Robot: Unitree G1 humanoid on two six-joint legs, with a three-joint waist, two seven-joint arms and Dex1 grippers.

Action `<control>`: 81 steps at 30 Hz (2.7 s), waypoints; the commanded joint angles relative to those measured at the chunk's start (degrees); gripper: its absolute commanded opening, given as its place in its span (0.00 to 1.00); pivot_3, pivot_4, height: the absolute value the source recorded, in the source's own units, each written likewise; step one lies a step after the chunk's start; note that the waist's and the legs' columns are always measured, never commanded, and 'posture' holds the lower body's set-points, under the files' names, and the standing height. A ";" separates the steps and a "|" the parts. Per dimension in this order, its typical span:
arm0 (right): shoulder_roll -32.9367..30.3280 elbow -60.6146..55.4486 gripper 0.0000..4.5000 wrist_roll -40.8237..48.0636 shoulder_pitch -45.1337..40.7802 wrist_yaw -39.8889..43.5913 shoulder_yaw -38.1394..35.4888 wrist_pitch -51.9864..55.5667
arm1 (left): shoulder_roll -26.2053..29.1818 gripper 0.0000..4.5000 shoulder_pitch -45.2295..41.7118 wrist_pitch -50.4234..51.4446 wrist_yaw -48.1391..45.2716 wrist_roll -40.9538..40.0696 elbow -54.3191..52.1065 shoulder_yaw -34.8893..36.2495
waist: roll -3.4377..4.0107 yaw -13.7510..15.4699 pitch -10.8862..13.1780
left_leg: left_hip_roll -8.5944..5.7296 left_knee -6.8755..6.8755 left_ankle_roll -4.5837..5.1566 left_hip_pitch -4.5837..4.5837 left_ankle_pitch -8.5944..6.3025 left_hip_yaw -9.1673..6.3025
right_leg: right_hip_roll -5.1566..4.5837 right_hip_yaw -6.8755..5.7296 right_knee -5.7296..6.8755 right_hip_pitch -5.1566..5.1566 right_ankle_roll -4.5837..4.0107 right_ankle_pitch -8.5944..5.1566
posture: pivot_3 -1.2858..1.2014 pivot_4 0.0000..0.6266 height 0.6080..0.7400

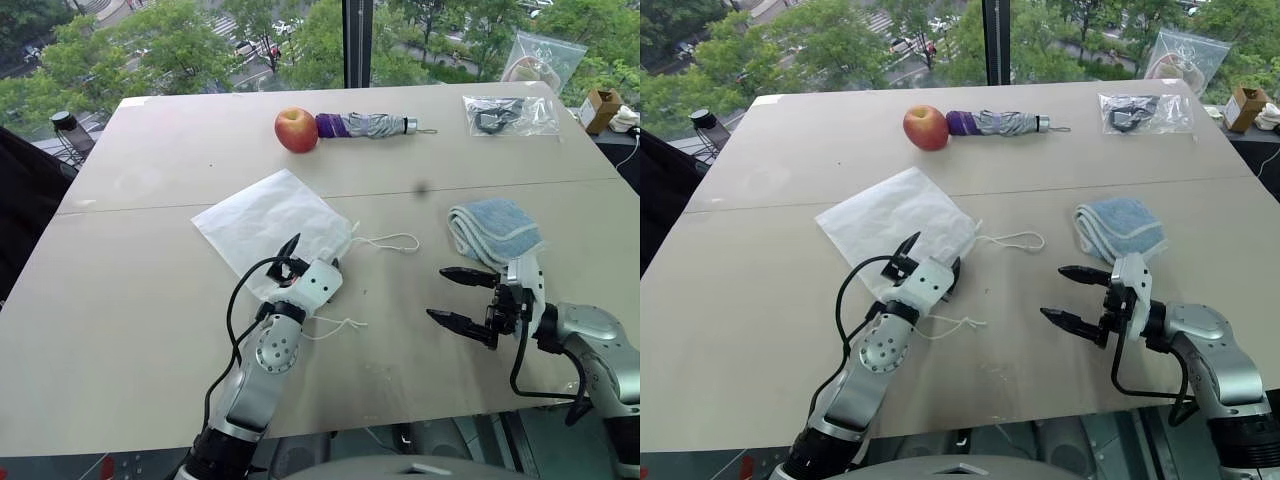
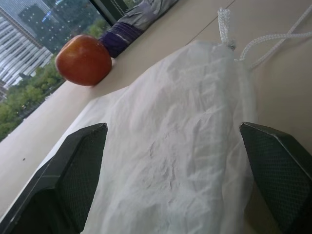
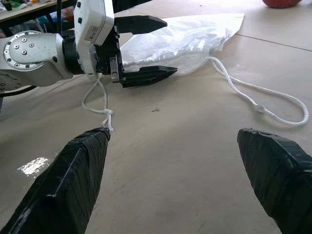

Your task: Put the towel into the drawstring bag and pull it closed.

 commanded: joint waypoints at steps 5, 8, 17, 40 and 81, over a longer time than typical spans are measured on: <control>-0.36 -1.41 1.00 0.19 -0.06 0.08 -1.17 -1.17 | -3.72 0.99 -0.23 1.03 0.23 -3.18 -0.24 3.83 | 0.00 0.02 0.00 | -0.01 0.04 0.00 -0.01 0.00 0.01 | -0.01 0.00 0.00 0.01 -0.01 0.02 | 0.52 0.24 1.00; -0.09 -1.16 1.00 0.00 -0.29 -0.06 -0.99 -1.31 | -3.10 0.99 -0.95 1.20 0.00 -1.82 0.28 4.20 | 0.00 0.01 0.00 | -0.01 0.05 0.00 0.00 0.00 -0.01 | 0.00 0.00 0.05 0.01 0.00 0.03 | 0.52 0.24 1.00; 0.95 -0.24 1.00 -0.83 -0.84 -0.56 -0.67 -2.44 | -1.25 0.84 -3.33 2.07 0.03 0.00 2.39 5.98 | 0.00 -0.02 0.00 | -0.04 0.33 0.00 0.01 0.00 -0.04 | 0.00 -0.01 0.35 0.01 0.07 -0.02 | 0.52 0.24 1.00; 1.94 3.36 1.00 -19.51 -13.81 -28.08 -5.10 -0.08 | 3.65 0.01 -11.74 5.84 -9.90 -4.23 1.96 9.83 | 0.00 -0.08 -0.02 | -0.12 0.66 -0.01 -0.01 0.01 -0.06 | -0.04 0.04 0.74 -0.04 -0.01 0.02 | 0.52 0.24 1.00; 4.18 13.64 0.01 -15.05 -22.91 -24.85 1.93 33.80 | 24.36 0.00 -35.89 51.00 -44.59 -16.99 -6.62 9.55 | -0.91 -0.62 -0.25 | -0.15 0.54 0.01 0.05 0.01 -0.37 | -0.04 -0.19 0.68 0.14 0.18 -0.09 | 0.52 0.24 1.00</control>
